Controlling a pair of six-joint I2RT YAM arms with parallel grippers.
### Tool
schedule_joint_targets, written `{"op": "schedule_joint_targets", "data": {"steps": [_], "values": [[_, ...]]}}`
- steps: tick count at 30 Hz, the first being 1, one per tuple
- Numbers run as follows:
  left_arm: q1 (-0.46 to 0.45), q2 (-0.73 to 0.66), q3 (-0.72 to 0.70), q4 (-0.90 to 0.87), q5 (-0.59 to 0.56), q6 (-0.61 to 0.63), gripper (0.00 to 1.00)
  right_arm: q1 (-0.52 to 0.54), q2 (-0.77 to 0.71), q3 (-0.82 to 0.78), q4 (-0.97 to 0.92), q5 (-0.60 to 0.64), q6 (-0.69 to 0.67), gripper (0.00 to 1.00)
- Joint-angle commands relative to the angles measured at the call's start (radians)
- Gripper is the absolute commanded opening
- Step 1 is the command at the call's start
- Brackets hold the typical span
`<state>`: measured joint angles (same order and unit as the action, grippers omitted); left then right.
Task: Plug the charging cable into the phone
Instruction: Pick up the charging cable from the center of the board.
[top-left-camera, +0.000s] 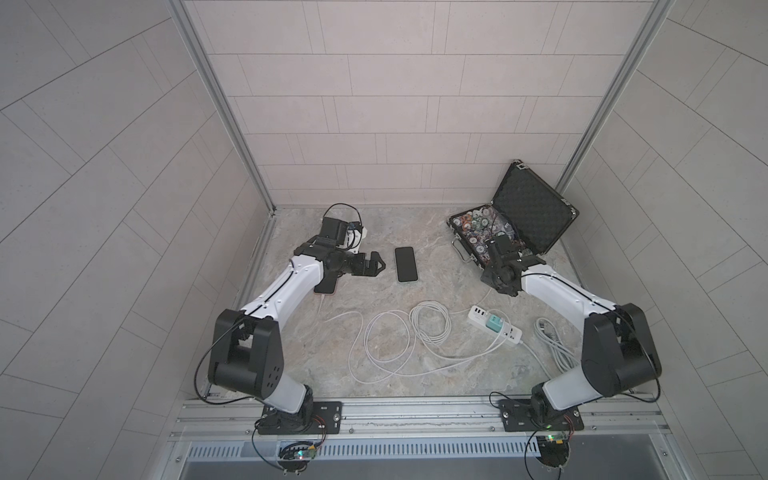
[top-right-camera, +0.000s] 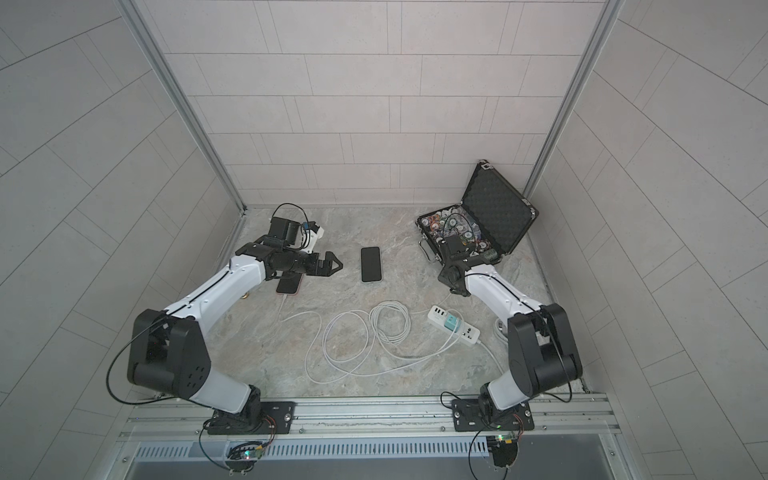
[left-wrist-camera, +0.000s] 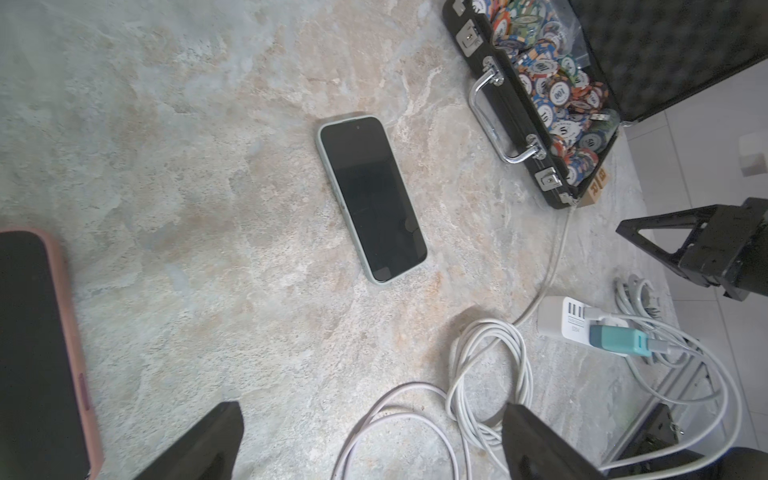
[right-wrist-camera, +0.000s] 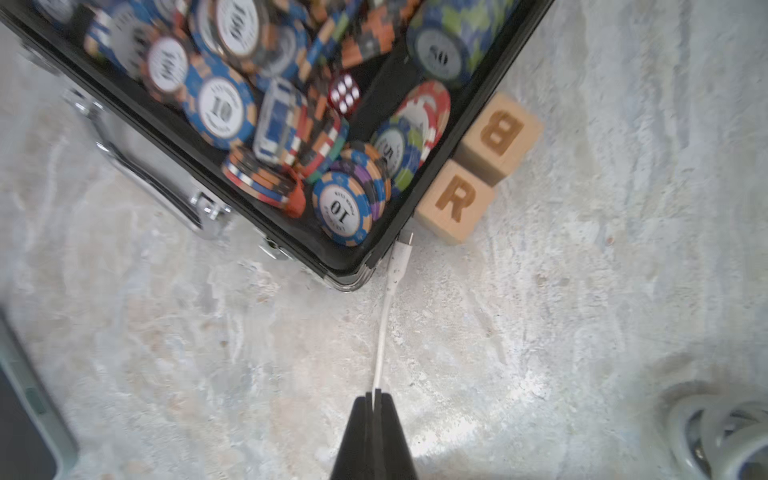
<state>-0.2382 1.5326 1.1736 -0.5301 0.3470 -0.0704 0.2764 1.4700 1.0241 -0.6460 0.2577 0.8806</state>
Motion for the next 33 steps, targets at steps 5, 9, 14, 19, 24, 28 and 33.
{"op": "schedule_joint_targets", "data": {"steps": [5, 9, 14, 19, 24, 28, 33], "values": [[-0.019, -0.033, 0.031, -0.006, 0.282, 0.006, 1.00, 0.021, -0.089, -0.019, -0.006, 0.014, -0.019, 0.18], [-0.024, -0.037, 0.018, -0.002, 0.270, 0.018, 1.00, 0.009, -0.036, -0.044, -0.009, 0.080, -0.016, 0.29], [-0.023, -0.027, 0.016, -0.001, 0.268, 0.018, 1.00, -0.003, 0.061, -0.049, 0.052, 0.043, -0.034, 0.40], [-0.023, -0.025, 0.012, -0.002, 0.261, 0.025, 1.00, -0.010, 0.145, -0.024, 0.105, 0.011, -0.043, 0.42], [-0.024, -0.013, 0.012, -0.005, 0.257, 0.028, 1.00, -0.011, 0.217, 0.007, 0.119, 0.025, -0.035, 0.42], [-0.024, -0.006, 0.014, -0.008, 0.257, 0.029, 1.00, -0.011, 0.272, 0.015, 0.130, 0.045, -0.038, 0.42], [-0.022, 0.012, 0.013, -0.011, 0.264, 0.026, 1.00, -0.014, 0.312, 0.012, 0.171, 0.050, -0.031, 0.36]]}}
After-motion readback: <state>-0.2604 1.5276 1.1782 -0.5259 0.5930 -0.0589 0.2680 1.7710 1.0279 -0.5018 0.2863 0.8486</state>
